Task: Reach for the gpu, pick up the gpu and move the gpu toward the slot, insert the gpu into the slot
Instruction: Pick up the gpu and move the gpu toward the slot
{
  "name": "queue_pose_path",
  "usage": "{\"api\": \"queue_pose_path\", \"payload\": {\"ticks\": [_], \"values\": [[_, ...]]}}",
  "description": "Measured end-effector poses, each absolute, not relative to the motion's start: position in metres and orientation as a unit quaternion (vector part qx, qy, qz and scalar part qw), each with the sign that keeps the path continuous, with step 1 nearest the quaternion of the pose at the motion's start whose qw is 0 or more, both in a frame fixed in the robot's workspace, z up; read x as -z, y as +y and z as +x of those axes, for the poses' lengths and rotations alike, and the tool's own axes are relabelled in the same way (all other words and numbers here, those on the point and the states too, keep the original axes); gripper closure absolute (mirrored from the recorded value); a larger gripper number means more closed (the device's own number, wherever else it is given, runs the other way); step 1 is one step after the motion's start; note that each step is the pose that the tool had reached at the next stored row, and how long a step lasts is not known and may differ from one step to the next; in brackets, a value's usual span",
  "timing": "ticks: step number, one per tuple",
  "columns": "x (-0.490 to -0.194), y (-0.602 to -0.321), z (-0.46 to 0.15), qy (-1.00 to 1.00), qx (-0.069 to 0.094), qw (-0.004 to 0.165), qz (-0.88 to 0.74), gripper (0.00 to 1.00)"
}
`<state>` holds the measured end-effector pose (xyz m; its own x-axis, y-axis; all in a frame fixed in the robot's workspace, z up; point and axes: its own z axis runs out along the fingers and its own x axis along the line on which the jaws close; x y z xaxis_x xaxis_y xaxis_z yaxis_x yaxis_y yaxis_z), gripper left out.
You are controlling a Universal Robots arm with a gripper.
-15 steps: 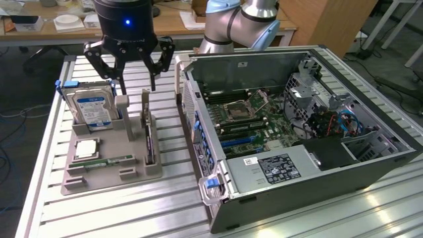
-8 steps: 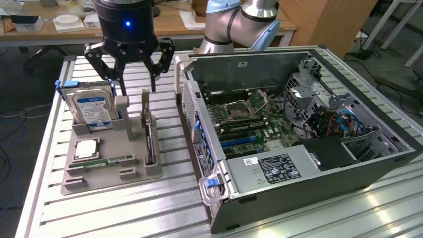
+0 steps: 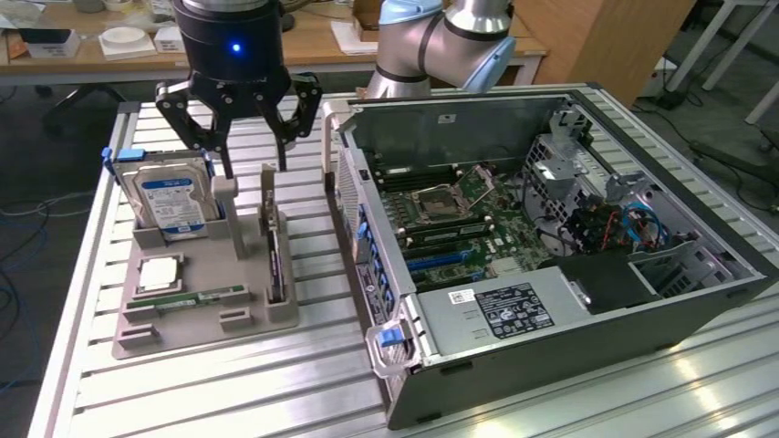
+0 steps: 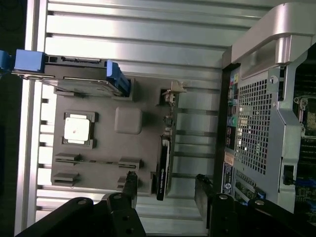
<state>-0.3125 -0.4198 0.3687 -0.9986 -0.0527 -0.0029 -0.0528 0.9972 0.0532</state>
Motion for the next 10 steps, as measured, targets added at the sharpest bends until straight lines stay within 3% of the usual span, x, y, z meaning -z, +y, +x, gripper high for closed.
{"api": "queue_pose_path", "payload": {"ticks": [10], "values": [[-0.3654, -0.4216, -0.3124, 0.999, -0.027, 0.000, -0.026, 0.41]]}}
